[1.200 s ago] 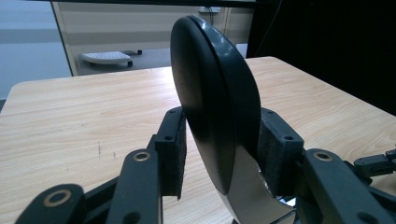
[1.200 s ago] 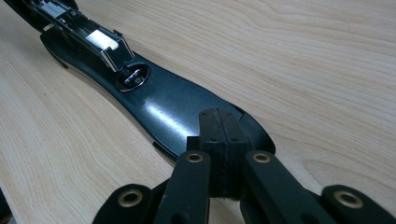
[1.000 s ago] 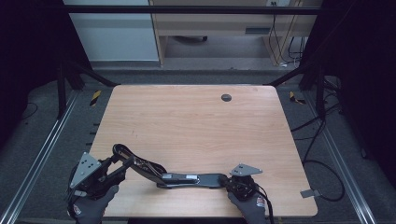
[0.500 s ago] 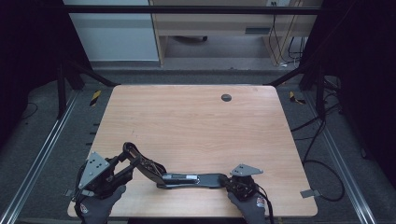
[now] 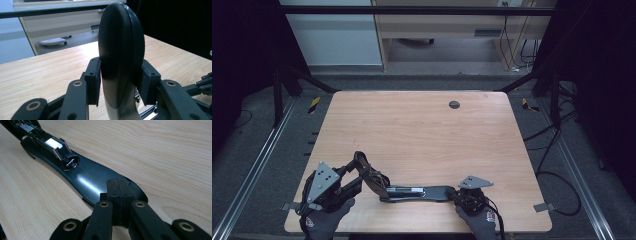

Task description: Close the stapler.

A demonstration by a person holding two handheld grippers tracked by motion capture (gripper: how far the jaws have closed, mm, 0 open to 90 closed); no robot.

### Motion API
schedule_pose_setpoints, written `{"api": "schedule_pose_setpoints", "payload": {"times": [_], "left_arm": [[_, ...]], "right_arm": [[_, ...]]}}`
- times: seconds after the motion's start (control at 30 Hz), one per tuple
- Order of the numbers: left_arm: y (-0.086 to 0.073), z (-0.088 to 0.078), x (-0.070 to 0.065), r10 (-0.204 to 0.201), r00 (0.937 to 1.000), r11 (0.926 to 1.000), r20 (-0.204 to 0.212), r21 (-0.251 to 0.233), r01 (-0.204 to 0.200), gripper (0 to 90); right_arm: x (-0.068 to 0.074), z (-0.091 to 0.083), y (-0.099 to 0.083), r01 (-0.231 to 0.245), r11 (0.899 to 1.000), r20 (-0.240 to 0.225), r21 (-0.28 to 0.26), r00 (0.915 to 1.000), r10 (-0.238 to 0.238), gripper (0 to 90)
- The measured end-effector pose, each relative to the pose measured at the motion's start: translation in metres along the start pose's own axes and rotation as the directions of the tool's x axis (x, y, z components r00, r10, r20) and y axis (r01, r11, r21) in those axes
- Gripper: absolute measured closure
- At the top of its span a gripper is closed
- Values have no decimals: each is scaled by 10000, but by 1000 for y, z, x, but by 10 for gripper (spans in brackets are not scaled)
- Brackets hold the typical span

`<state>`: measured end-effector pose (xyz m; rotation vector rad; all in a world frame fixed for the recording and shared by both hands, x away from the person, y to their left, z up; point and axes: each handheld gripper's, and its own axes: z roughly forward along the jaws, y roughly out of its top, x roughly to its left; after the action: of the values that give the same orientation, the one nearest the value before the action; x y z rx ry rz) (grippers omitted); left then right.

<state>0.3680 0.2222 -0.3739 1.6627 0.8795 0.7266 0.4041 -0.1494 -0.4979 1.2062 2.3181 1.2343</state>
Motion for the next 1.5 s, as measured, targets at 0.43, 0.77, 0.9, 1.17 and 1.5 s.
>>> {"api": "schedule_pose_setpoints", "payload": {"times": [0.43,0.77,0.9,1.17,1.5], "left_arm": [[6,7,-13,480,9988,9988,-79,116,-479,582],[8,11,-20,790,9968,9967,-151,200,-787,582],[9,13,-24,860,9962,9961,-158,202,-857,581],[13,21,-36,1382,9900,9899,-266,345,-1373,580],[15,30,-52,1974,9796,9796,-363,449,-1958,577]], "right_arm": [[1,1,0,23,10000,-97,-40,10000,-24,900],[1,1,0,24,10000,-107,-32,9999,-24,900],[1,1,0,22,10000,-111,-29,9999,-23,900],[1,1,1,45,10000,-106,-31,9999,-46,900],[1,1,1,-5,10000,-131,9,9999,5,900]]}}
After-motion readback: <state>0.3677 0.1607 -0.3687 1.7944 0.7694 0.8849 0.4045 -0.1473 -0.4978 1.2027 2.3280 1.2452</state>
